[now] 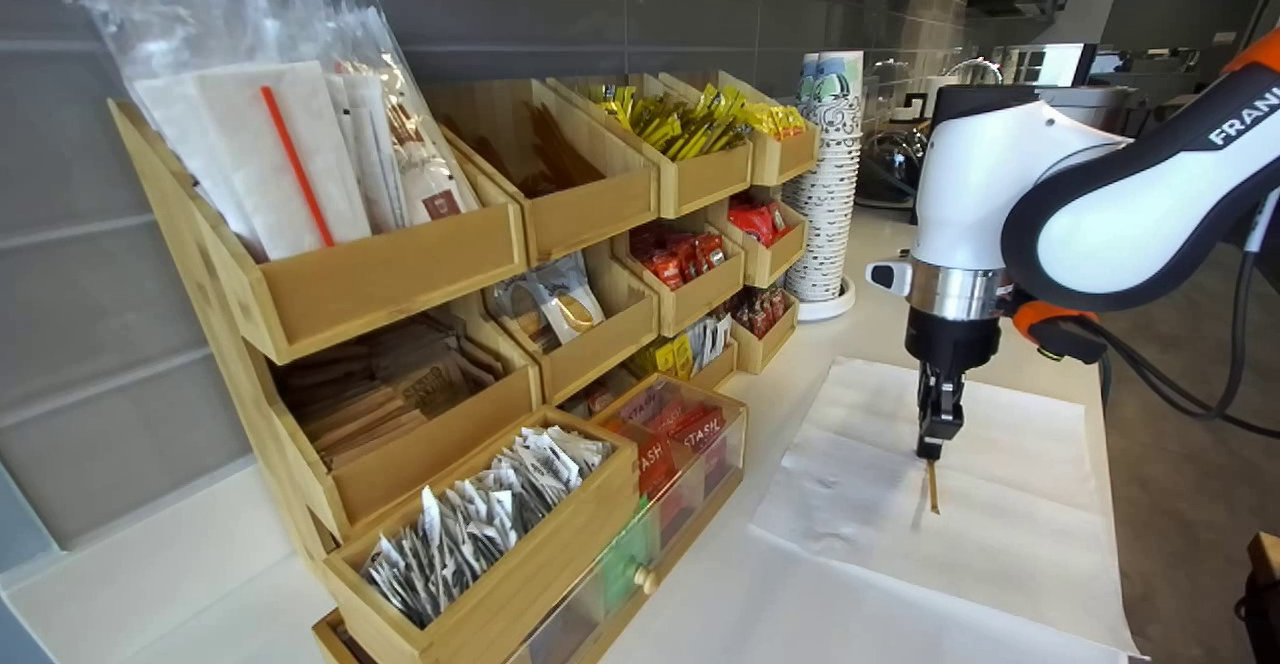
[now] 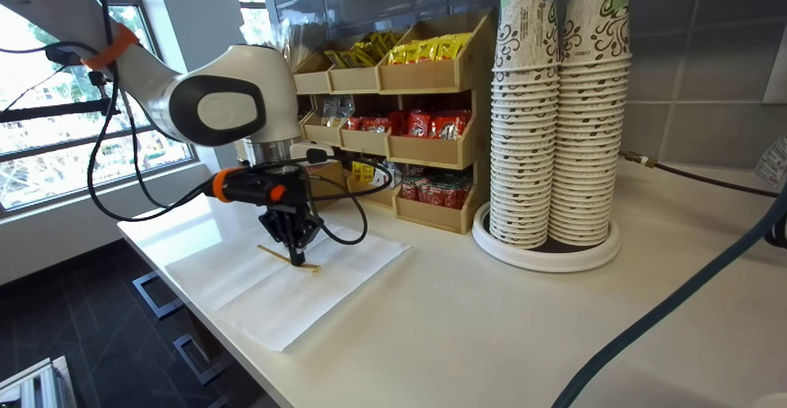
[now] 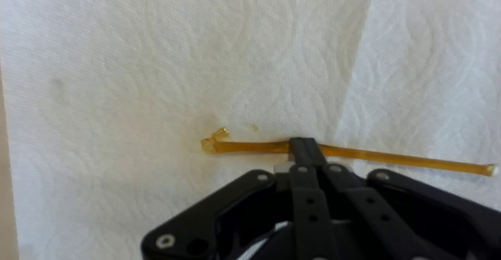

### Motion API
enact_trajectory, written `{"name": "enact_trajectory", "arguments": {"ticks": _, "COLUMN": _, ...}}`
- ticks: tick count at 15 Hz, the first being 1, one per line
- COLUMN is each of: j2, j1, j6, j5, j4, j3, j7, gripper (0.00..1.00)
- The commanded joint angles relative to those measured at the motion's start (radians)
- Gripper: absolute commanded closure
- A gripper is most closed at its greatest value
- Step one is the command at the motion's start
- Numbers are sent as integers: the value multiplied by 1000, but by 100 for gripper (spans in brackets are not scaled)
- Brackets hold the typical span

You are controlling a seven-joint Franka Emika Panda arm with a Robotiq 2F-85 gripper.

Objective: Press on the brown object

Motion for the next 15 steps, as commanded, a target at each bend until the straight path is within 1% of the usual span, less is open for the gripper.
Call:
{"name": "enact_trajectory", "arguments": {"ticks": 1, "j2": 119, "j1": -13, "j6": 54, "j5": -9, "j4": 28, "j3": 1, "j7": -4, "gripper": 100}}
{"name": "enact_trajectory", "arguments": {"ticks": 15, "j2": 217, "j1": -11, "j6": 36, "j5": -39, "j4": 86, "j3": 9, "j7": 8, "gripper": 100}}
